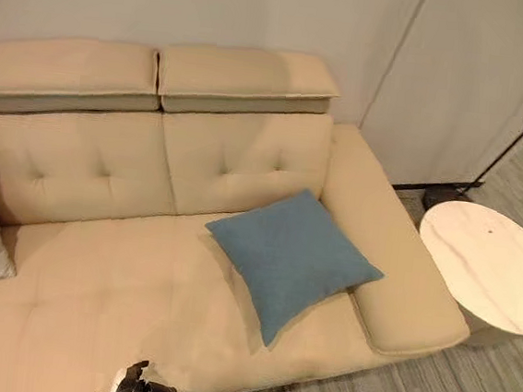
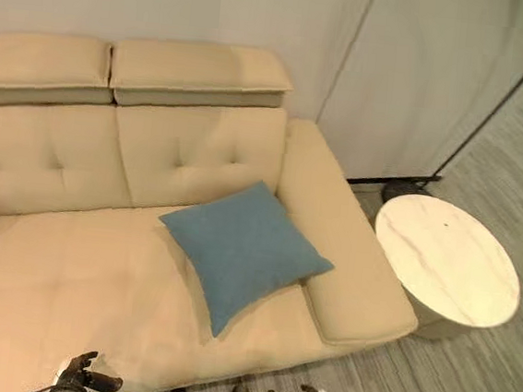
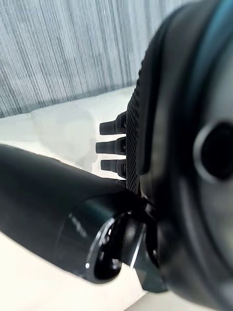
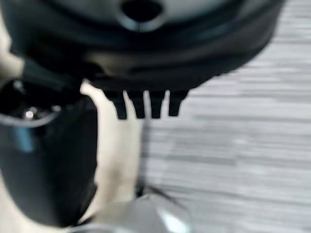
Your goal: Pick up all the scattered cushions and arrange them neatly on the sofa.
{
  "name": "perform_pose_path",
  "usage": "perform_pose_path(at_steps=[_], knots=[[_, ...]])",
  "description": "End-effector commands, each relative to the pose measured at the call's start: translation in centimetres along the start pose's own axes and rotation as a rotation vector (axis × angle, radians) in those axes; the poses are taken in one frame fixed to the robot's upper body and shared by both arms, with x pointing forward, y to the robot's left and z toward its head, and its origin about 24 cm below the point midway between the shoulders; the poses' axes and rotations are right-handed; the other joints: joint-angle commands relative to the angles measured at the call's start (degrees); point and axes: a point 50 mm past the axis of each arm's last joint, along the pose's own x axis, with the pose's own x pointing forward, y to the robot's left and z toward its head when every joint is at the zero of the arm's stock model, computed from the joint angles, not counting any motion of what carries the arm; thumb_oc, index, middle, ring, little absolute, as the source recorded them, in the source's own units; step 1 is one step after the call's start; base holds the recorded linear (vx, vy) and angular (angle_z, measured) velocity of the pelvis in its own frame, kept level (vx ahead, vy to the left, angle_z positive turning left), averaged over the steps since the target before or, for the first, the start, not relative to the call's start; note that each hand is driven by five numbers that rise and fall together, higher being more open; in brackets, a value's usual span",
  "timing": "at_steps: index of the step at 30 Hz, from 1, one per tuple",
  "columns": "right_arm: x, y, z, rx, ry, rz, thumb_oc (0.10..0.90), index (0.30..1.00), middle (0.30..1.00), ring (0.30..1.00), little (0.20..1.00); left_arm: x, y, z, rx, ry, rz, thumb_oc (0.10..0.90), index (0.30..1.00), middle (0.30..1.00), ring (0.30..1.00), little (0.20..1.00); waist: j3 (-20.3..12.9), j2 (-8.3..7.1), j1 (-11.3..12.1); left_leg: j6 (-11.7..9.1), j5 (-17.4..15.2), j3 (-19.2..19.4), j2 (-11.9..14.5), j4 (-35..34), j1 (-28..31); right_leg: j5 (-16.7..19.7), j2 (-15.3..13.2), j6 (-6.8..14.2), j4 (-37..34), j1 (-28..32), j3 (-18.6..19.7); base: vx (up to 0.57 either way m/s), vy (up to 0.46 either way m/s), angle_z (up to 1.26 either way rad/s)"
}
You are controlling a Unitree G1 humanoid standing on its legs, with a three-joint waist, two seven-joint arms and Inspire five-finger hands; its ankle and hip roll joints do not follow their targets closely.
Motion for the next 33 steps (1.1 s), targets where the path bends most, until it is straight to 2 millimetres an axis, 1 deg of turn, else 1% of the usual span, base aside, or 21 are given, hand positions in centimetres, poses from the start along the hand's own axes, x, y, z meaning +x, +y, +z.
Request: perform_pose_path(at_steps=[1, 2, 3, 4, 5, 7, 8, 12, 14, 15, 16, 17, 20, 22, 23, 25, 28, 29, 30, 32, 33], knots=[[0.1, -0.2, 1.3, -0.006, -0.063, -0.026, 0.8, 0.9, 0.9, 0.9, 0.9, -0.3, -1.9, 1.9, 0.025, -0.089, -0.031, 0.8, 0.9, 0.9, 0.9, 0.9, 1.9, 0.78, -0.9, -2.95, -5.97, -0.48, 1.42, 3.17, -2.24, 10.17, 1.96, 2.15, -7.82, 3.34, 2.76, 0.14, -0.233, 0.43], [0.3, -0.6, 1.4, 0.027, -0.032, -0.013, 0.8, 0.9, 0.9, 0.9, 0.9, -0.2, -1.8, 2.0, 0.028, -0.092, -0.034, 0.8, 0.9, 0.9, 0.9, 0.9, 1.82, 0.65, -0.96, -3.31, -6.06, -0.77, 1.65, 3.02, -1.98, 10.55, 1.79, 2.23, -8.0, 3.15, 2.38, 0.14, -0.227, 0.56], [0.8, -2.0, 2.5, 0.023, -0.048, -0.052, 0.8, 0.9, 0.9, 0.9, 0.9, 0.0, -1.5, 2.3, 0.045, -0.097, -0.035, 0.8, 0.9, 0.9, 0.9, 0.9, 1.37, 0.3, -0.49, -3.67, -6.35, -1.25, 1.73, 2.94, -1.6, 10.75, 1.21, 2.09, -8.88, 3.65, 0.83, 0.11, -0.173, 0.5], [0.8, -2.0, 2.5, 0.023, -0.048, -0.052, 0.8, 0.9, 0.9, 0.9, 0.9, 0.0, -1.5, 2.3, 0.044, -0.097, -0.035, 0.8, 0.9, 0.9, 0.9, 0.9, 1.47, 0.34, -0.57, -3.68, -6.36, -1.34, 1.76, 2.93, -1.52, 10.74, 1.21, 2.09, -8.93, 3.78, 0.73, 0.22, -0.306, 0.39], [1.0, -3.0, 3.1, 0.053, -0.069, -0.064, 0.8, 0.9, 0.9, 0.9, 0.9, 0.1, -0.6, 1.3, 0.041, -0.063, -0.022, 0.8, 0.9, 0.9, 0.9, 0.9, 0.35, -0.53, 0.15, -4.19, -7.49, -1.61, 1.85, 3.37, -0.86, 10.69, 0.16, 1.99, -12.27, 6.4, -1.14, 0.15, -0.211, 0.14], [1.0, -3.1, 3.2, 0.058, -0.076, -0.062, 0.8, 0.9, 0.9, 0.9, 0.9, 0.0, -0.4, 0.7, 0.032, -0.041, -0.017, 0.8, 0.9, 0.9, 0.9, 0.9, -0.13, -0.77, 0.35, -4.6, -7.84, -1.55, 2.36, 4.01, -0.72, 10.59, 0.5, 1.73, -12.87, 7.36, -1.14, 0.21, -0.295, 0.22], [1.0, -3.4, 3.4, 0.056, -0.081, -0.062, 0.8, 0.9, 0.9, 0.9, 0.9, 0.0, -0.2, 0.2, 0.017, -0.02, -0.015, 0.8, 0.9, 0.9, 0.9, 0.9, -0.6, -1.25, 1.02, -5.55, -8.74, -1.62, 3.62, 6.57, -1.23, 10.47, 0.96, 1.17, -13.64, 8.73, -1.67, 0.24, -0.41, 0.2], [1.1, -3.9, 3.6, 0.073, -0.092, -0.081, 0.8, 0.9, 0.9, 0.9, 0.9, 0.0, -0.4, 0.3, 0.024, -0.021, -0.028, 0.8, 0.9, 0.9, 0.9, 0.9, -0.3, -1.73, 1.21, -6.94, -8.41, -0.85, 5.09, 10.92, -3.46, 9.57, 1.79, -0.04, -15.57, 11.2, -3.22, 0.08, -0.22, 0.2], [1.1, -4.3, 3.5, 0.083, -0.09, -0.099, 0.8, 0.9, 0.9, 0.9, 0.9, 0.1, -0.7, 1.0, 0.029, -0.043, -0.039, 0.8, 0.9, 0.9, 0.9, 0.9, 0.33, -2.35, 0.89, -7.47, -7.1, 3.13, 6.57, 15.53, -6.13, 9.25, 1.42, -0.65, -17.21, 12.94, -5.36, 0.0, -0.223, 0.3], [1.1, -4.5, 3.2, 0.087, -0.081, -0.106, 0.8, 0.9, 0.9, 0.9, 0.9, 0.1, -0.9, 1.7, 0.036, -0.072, -0.05, 0.8, 0.9, 0.9, 0.9, 0.9, 0.88, -2.84, 0.63, -6.96, -7.31, 6.96, 7.6, 19.59, -7.98, 8.83, 1.32, -1.28, -18.36, 14.4, -6.77, 0.0, -0.17, 0.57], [1.1, -4.5, 3.2, 0.087, -0.081, -0.106, 0.8, 0.9, 0.9, 0.9, 0.9, 0.1, -0.9, 1.7, 0.036, -0.072, -0.05, 0.8, 0.9, 0.9, 0.9, 0.9, 0.86, -2.81, 0.58, -6.97, -7.42, 6.9, 7.64, 19.83, -8.13, 8.84, 1.36, -1.28, -18.39, 14.39, -6.83, 0.03, -0.173, 0.59], [1.1, -4.5, 2.8, 0.091, -0.067, -0.105, 0.8, 0.9, 0.9, 0.9, 0.9, 0.1, -1.2, 2.3, 0.045, -0.092, -0.063, 0.8, 0.9, 0.9, 0.9, 0.9, 1.02, -3.25, 0.19, -6.29, -7.89, 10.54, 7.84, 21.28, -9.19, 8.58, 1.49, -1.62, -19.24, 15.48, -8.0, 0.03, -0.106, 0.66], [1.1, -4.3, 2.5, 0.096, -0.056, -0.104, 0.8, 0.9, 0.9, 0.9, 0.9, 0.1, -1.3, 2.7, 0.057, -0.109, -0.072, 0.8, 0.9, 0.9, 0.9, 0.9, 1.21, -3.39, 0.03, -5.81, -8.82, 13.47, 7.27, 21.19, -10.59, 8.33, 1.53, -1.58, -19.7, 16.06, -9.23, 0.02, -0.05, 0.72], [1.0, -4.0, 2.3, 0.111, -0.049, -0.101, 0.8, 0.9, 0.9, 0.9, 0.9, 0.1, -1.3, 2.4, 0.08, -0.1, -0.073, 0.8, 0.9, 0.9, 0.9, 0.9, 0.58, -2.67, -0.4, -5.07, -8.81, 16.6, 6.81, 14.53, -8.24, 7.76, 2.34, -1.18, -19.51, 16.21, -10.25, 0.06, 0.026, 0.42], [1.0, -4.0, 2.3, 0.111, -0.049, -0.101, 0.8, 0.9, 0.9, 0.9, 0.9, 0.1, -1.3, 2.4, 0.08, -0.1, -0.073, 0.8, 0.9, 0.9, 0.9, 0.9, 0.61, -2.69, -0.38, -5.07, -8.77, 16.63, 6.79, 14.43, -8.15, 7.76, 2.33, -1.17, -19.52, 16.25, -10.23, 0.08, 0.074, 0.14], [0.9, -3.4, 2.5, 0.123, -0.058, -0.085, 0.8, 0.9, 0.9, 0.9, 0.9, 0.0, -1.2, 2.0, 0.075, -0.087, -0.074, 0.8, 0.9, 0.9, 0.9, 0.9, -0.27, -2.99, -0.4, -5.11, -8.59, 13.29, 4.91, 12.41, -7.5, 7.7, 2.2, -0.52, -18.53, 15.8, -10.47, 0.1, 0.094, 0.01], [0.8, -3.1, 2.6, 0.117, -0.067, -0.077, 0.8, 0.9, 0.9, 0.9, 0.9, 0.1, -0.8, 1.6, 0.064, -0.073, -0.062, 0.8, 0.9, 0.9, 0.9, 0.9, -0.58, -2.81, 0.12, -4.16, -8.73, 12.82, 4.22, 9.45, -5.74, 6.91, 1.73, 0.02, -14.86, 14.65, -10.76, 0.03, 0.114, -0.13], [0.9, -3.2, 3.4, 0.122, -0.093, -0.08, 0.8, 0.9, 0.9, 0.9, 0.9, 0.2, -0.3, 1.9, 0.051, -0.083, -0.044, 0.8, 0.9, 0.9, 0.9, 0.9, 0.41, -2.44, 0.31, -3.49, -8.48, 12.21, 4.1, 8.2, -5.0, 7.0, 0.44, 1.16, -8.33, 11.24, -10.44, -0.04, 0.082, -0.25], [0.9, -3.2, 3.4, 0.122, -0.093, -0.079, 0.8, 0.9, 0.9, 0.9, 0.9, 0.2, -0.3, 1.9, 0.051, -0.083, -0.044, 0.8, 0.9, 0.9, 0.9, 0.9, 0.24, -2.47, 0.28, -3.49, -8.36, 12.21, 4.08, 8.16, -5.22, 7.09, 0.43, 1.15, -8.37, 11.03, -10.45, -0.08, 0.1, -0.38], [0.9, -3.4, 4.5, 0.14, -0.124, -0.085, 0.8, 0.9, 0.9, 0.9, 0.9, 0.5, 0.5, 2.7, 0.059, -0.108, -0.019, 0.8, 0.9, 0.9, 0.9, 0.9, 1.44, -2.3, -0.38, -2.95, -7.54, 10.93, 3.99, 7.25, -4.97, 8.76, 0.53, 3.3, -2.93, 6.8, -6.08, -0.06, 0.027, -0.22], [1.0, -3.7, 5.0, 0.152, -0.146, -0.094, 0.8, 0.9, 0.9, 0.9, 0.9, 0.6, 0.8, 3.4, 0.073, -0.139, -0.002, 0.8, 0.9, 0.9, 0.9, 0.9, 0.92, -2.0, -0.8, -2.93, -7.13, 9.85, 3.8, 6.14, -4.9, 7.26, 1.28, 2.9, -4.19, 7.08, -2.06, -0.03, 0.01, 0.04]])
